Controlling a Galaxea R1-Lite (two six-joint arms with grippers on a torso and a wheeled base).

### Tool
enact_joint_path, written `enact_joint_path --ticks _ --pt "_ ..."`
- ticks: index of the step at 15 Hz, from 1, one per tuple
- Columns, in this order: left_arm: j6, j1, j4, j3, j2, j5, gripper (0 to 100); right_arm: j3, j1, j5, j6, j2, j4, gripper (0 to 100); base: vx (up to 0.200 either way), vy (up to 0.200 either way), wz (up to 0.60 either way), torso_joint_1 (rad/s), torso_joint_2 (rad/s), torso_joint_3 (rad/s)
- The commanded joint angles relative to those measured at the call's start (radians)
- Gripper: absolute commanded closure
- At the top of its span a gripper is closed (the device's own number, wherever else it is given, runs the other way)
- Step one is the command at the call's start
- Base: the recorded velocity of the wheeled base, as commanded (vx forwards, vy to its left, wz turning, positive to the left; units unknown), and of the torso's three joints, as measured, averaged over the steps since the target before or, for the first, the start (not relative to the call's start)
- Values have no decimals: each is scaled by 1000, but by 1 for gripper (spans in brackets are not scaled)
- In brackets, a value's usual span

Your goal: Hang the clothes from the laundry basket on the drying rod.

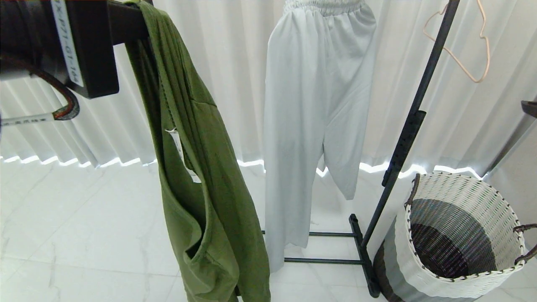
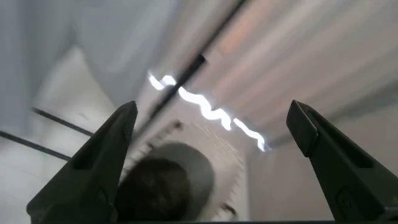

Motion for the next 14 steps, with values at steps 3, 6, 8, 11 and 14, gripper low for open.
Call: enact_joint_path --ticks 3,6,8,11,14 --pt "0 1 0 0 0 1 100 20 -189 18 -19 14 2 0 0 0 0 0 0 0" --pt "0 1 0 0 0 -1 100 43 -194 16 6 9 -1 0 0 0 0 0 0 0" --pt "0 1 0 0 -3 -1 100 66 -194 21 105 9 -1 0 0 0 0 0 0 0" --pt "2 1 0 1 -3 -1 100 69 -194 21 177 9 -1 0 0 0 0 61 -238 -173" --pt "0 1 0 11 -3 -1 100 69 -194 21 204 9 -1 0 0 0 0 131 -352 -289"
